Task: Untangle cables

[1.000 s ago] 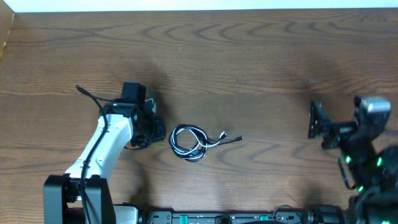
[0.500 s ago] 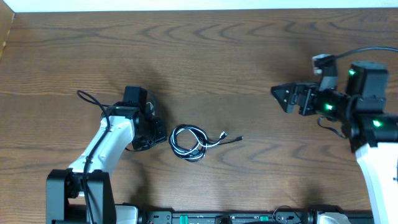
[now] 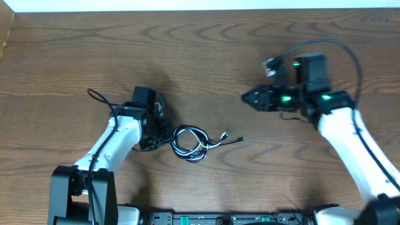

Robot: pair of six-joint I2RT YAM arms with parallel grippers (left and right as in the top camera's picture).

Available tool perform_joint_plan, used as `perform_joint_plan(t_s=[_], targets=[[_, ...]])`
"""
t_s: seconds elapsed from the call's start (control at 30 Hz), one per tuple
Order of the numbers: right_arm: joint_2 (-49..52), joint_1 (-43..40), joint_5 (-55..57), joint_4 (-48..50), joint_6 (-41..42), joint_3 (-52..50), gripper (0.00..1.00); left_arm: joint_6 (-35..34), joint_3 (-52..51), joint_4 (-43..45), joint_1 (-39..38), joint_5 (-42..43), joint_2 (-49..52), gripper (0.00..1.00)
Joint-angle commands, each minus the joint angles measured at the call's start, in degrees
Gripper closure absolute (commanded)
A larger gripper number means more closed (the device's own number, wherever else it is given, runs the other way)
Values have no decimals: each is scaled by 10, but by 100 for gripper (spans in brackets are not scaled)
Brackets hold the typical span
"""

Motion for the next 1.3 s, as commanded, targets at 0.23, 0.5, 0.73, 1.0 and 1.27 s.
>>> perform_joint_plan(t_s=[0.23, 0.5, 0.73, 1.0, 1.27], targets=[[143, 117, 41, 92, 62, 8, 65, -3, -7, 0, -2, -60, 3, 66], [250, 186, 41, 157, 123, 8, 66, -5, -7, 0, -1, -77, 3, 61], [307, 220, 41, 202, 156, 8, 85, -5, -7, -3, 15, -77, 3, 57], [306, 200, 60, 255, 182, 8, 99, 26, -7, -8, 53, -16, 3, 57], [306, 187, 41, 326, 163, 8, 99, 92, -7, -4, 73, 81, 3, 57]])
